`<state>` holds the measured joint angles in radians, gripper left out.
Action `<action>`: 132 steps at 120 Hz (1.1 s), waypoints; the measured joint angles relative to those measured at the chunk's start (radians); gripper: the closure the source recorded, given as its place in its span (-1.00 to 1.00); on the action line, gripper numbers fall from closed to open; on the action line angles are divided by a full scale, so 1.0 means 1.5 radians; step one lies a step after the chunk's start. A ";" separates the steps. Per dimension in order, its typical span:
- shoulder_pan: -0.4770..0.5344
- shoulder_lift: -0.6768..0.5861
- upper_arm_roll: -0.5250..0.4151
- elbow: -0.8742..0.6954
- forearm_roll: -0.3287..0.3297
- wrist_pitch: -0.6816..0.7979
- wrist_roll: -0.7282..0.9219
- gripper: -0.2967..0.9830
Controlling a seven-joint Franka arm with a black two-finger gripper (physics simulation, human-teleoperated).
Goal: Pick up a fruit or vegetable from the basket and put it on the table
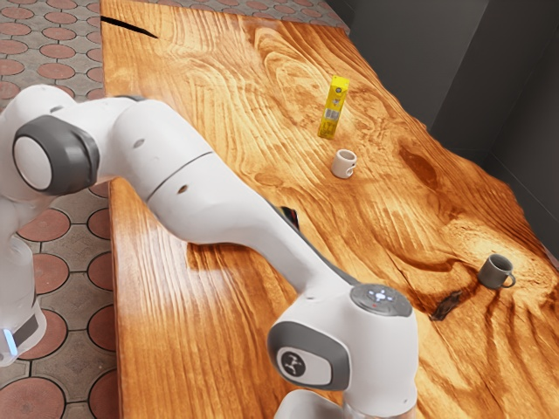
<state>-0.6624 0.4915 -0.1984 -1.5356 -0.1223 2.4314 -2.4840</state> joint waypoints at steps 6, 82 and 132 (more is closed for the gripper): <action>0.001 0.003 -0.001 0.002 -0.007 0.000 0.017 -0.46; -0.023 -0.026 0.014 -0.024 -0.085 0.001 0.000 -0.20; -0.013 -0.011 0.013 -0.031 -0.120 0.002 0.000 -0.17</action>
<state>-0.6818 0.4756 -0.1784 -1.5816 -0.3020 2.4341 -2.4837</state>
